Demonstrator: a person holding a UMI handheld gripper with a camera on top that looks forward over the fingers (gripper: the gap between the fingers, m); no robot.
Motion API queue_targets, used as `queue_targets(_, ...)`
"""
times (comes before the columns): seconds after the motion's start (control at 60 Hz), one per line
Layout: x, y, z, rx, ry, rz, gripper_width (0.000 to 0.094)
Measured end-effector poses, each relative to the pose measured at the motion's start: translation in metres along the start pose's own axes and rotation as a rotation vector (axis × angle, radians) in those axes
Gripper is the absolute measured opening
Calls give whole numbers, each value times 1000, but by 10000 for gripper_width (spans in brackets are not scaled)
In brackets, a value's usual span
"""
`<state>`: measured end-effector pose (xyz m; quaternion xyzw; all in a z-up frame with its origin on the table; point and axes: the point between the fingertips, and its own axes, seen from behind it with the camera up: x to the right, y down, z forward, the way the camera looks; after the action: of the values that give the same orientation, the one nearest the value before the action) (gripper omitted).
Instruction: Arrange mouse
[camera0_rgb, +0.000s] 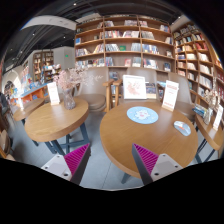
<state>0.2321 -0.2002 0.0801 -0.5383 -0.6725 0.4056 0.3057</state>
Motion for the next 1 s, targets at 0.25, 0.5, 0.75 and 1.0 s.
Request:
queue_targets(0.25,85,1,-13,0,99,23,854)
queue_targets(0.5,201,16,-15,-12,235,12,853)
queue_targets(0.75,285,22,-21,-2,308,26,855)
queue_targets(1.0,333,21,-9,7,333,44,852)
